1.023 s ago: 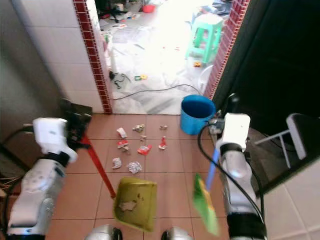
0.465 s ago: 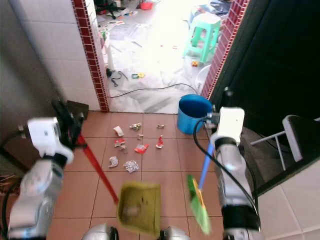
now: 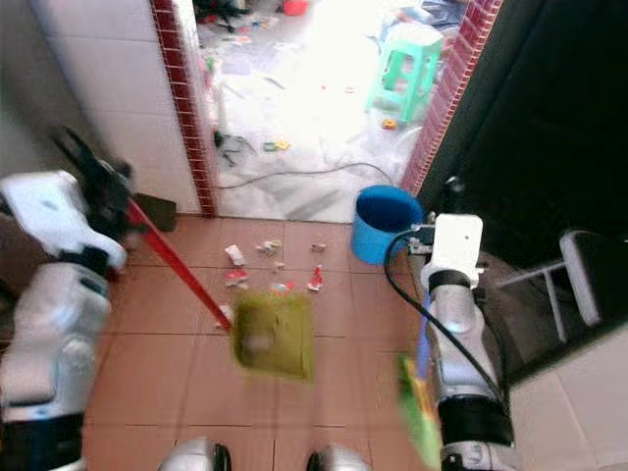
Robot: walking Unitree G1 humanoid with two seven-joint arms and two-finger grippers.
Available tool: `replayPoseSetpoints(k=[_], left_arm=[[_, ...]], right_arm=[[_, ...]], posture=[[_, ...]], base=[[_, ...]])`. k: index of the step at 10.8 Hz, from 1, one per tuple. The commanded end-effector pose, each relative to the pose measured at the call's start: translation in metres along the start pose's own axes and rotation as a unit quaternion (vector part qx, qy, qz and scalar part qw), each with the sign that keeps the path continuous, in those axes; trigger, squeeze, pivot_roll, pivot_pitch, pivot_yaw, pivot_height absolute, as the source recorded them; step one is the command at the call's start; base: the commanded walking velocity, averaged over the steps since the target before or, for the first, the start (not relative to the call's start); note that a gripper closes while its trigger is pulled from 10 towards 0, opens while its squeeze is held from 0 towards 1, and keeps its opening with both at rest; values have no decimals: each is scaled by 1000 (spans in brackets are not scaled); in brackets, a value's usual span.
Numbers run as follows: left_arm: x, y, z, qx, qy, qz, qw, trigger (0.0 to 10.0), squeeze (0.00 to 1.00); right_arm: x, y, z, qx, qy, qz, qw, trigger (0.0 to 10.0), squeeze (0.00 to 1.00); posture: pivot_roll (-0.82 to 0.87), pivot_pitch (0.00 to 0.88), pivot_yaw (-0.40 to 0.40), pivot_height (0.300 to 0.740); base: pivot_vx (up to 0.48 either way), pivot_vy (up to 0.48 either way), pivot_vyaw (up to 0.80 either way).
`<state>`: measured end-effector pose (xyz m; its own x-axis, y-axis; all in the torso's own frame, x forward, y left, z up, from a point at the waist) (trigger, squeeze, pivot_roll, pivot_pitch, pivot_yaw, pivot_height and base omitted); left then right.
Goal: Sweep floor
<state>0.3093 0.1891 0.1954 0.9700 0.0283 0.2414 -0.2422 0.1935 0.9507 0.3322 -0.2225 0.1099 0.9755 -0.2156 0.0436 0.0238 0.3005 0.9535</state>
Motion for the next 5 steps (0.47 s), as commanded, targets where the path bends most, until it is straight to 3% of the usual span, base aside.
replayPoseSetpoints(k=[1, 2, 5], left_arm=[[6, 20, 9, -12, -18, 37, 999, 10000, 0], [8, 22, 10, -11, -20, 40, 999, 10000, 0], [14, 37, 21, -24, -32, 59, 997, 10000, 0]], right_arm=[[4, 7, 7, -2, -14, 15, 1000, 10000, 0], [4, 8, 4, 2, -13, 17, 1000, 10000, 0], [5, 8, 1, 3, -12, 19, 1000, 10000, 0]], posture=[[7, 7, -53, 740], [7, 6, -51, 740], [11, 7, -44, 740]], base=[[0, 0, -800], [247, 0, -600], [315, 0, 0]])
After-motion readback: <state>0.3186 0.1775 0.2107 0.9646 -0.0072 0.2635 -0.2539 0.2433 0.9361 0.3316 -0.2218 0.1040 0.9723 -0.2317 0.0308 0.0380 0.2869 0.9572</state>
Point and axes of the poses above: a point about 5 cm out from each wrist's last joint towards the gripper, its own x axis pointing out of the wrist towards the gripper, its own y axis along the axis of the wrist's last joint, z = x × y, the point moved 3 cm from there along x, pointing out of the wrist towards the gripper, and after that the axes turned 6 degrees about -x, right-handed, at the moved point
